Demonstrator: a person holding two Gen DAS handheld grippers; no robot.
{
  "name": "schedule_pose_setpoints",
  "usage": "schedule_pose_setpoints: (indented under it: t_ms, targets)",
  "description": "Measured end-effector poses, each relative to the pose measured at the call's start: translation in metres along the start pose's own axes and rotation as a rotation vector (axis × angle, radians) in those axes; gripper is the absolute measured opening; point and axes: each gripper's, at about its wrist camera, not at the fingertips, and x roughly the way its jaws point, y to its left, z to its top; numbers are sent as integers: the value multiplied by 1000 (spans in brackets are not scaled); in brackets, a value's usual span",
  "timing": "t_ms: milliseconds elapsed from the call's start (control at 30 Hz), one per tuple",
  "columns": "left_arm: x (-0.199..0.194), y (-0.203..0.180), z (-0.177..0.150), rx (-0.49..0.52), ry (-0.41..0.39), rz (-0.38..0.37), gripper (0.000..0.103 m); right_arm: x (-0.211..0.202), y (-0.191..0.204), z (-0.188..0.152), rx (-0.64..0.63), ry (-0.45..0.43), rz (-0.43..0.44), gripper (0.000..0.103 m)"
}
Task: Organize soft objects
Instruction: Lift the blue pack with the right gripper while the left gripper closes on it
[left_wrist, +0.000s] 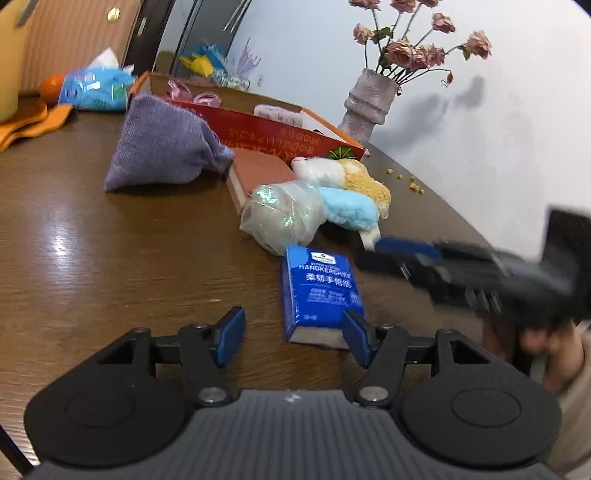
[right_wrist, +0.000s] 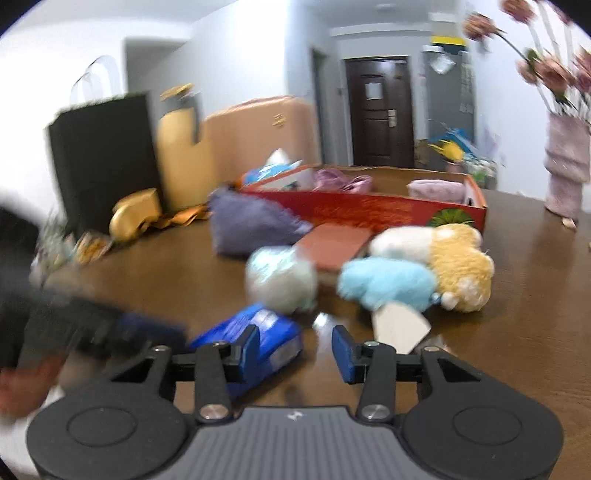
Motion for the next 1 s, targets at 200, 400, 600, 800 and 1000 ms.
schedule_pose_setpoints:
  t_ms: [200, 400, 600, 800, 1000]
  targets:
    - [-9, 18, 5, -37, -29, 134, 60, 38, -6, 11, 112, 42, 81, 42]
    - [-4, 26, 12, -87, -72, 198, 64, 25, 7, -8, 180, 77, 72, 42]
    - [-6, 28, 15, -94, -64, 158, 74, 3, 16, -21, 172, 71, 32, 41]
    - [-30, 18, 5, -45, -71, 36, 80, 3, 25, -25, 194, 47, -12, 37]
    - [-36, 4, -12, -50, -25, -79, 52, 16, 37, -23, 229, -1, -91, 36]
